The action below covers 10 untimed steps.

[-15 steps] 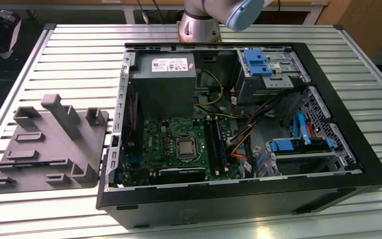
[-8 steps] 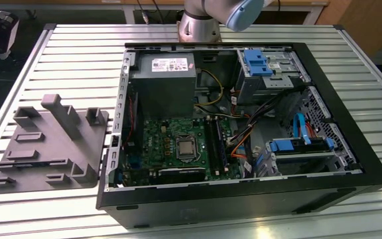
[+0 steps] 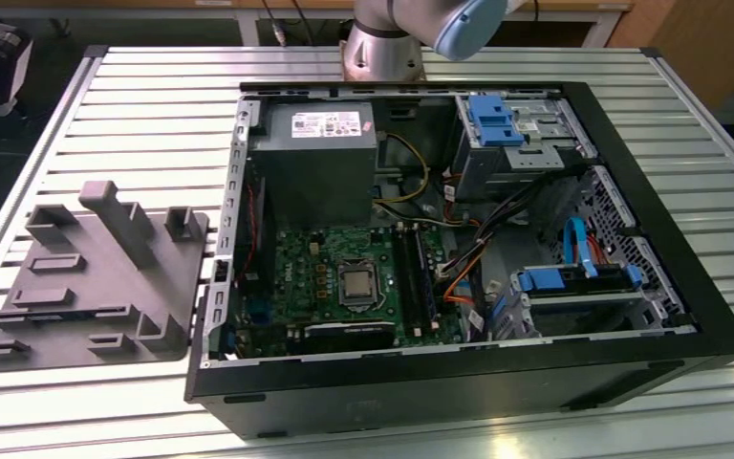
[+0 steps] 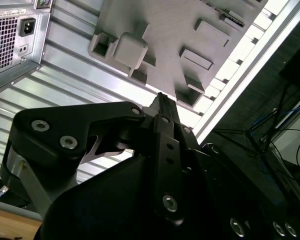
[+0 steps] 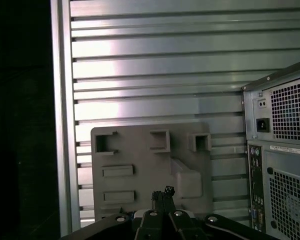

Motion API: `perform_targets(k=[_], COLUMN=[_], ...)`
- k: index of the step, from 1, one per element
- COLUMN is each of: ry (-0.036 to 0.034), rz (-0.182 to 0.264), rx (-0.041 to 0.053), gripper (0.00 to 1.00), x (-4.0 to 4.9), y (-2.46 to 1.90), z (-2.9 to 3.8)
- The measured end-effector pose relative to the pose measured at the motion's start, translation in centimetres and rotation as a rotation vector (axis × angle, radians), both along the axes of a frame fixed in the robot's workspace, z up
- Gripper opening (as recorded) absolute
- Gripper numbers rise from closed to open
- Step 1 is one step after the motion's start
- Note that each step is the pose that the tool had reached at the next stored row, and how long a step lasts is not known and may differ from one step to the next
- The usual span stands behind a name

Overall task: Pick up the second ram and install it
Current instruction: 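Reach for the second ram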

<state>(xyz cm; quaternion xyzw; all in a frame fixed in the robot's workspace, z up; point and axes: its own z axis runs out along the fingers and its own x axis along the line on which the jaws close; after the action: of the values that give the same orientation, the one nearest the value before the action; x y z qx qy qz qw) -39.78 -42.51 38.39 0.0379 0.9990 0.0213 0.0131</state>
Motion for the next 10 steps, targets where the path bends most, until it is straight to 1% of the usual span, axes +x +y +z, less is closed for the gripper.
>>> perform_targets(k=[9, 10], ry=[-0.0001, 0.0000], rz=[0.000, 0.000], rx=[0.0000, 0.0000], gripper=[0.11, 0.11], x=[-0.23, -0.35], y=[-0.30, -0.43], z=[-0.10, -0.16])
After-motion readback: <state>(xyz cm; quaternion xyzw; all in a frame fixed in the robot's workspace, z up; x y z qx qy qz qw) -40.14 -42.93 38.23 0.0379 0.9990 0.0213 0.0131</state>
